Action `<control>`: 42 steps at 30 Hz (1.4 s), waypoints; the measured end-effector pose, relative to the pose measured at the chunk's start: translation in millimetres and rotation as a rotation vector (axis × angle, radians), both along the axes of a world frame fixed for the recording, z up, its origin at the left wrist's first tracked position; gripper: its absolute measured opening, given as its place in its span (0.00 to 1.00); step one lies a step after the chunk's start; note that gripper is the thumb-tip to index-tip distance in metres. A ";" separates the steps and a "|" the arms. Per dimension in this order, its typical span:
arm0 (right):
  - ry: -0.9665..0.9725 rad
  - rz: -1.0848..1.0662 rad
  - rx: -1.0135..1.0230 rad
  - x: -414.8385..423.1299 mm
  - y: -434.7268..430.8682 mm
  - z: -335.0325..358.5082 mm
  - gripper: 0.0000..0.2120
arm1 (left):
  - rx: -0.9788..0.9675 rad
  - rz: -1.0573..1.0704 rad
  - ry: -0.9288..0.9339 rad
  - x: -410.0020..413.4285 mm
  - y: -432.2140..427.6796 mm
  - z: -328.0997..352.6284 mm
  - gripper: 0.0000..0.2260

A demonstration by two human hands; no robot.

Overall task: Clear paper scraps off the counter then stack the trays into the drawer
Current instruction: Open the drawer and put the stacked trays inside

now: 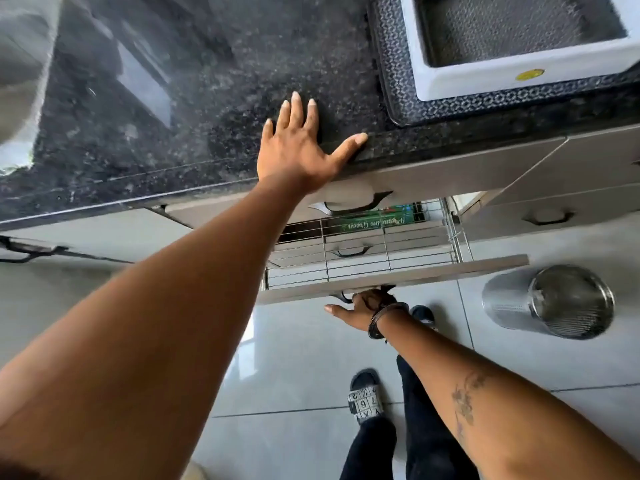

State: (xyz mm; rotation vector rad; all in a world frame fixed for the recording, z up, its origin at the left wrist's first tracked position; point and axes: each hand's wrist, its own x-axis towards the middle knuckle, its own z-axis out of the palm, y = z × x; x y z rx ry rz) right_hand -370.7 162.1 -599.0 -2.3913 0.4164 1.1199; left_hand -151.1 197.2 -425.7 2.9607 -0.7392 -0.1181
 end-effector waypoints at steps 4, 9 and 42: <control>0.117 -0.079 0.108 -79.0 30.8 9.0 0.51 | 0.034 -0.003 0.041 -2.0 -0.3 2.0 0.52; 0.329 -0.080 0.160 -108.2 36.8 37.2 0.51 | 0.055 -0.010 0.096 -4.2 0.2 9.5 0.51; -0.337 -0.969 0.422 -46.0 -274.2 336.6 0.28 | -0.577 0.708 0.882 -79.6 52.7 173.1 0.30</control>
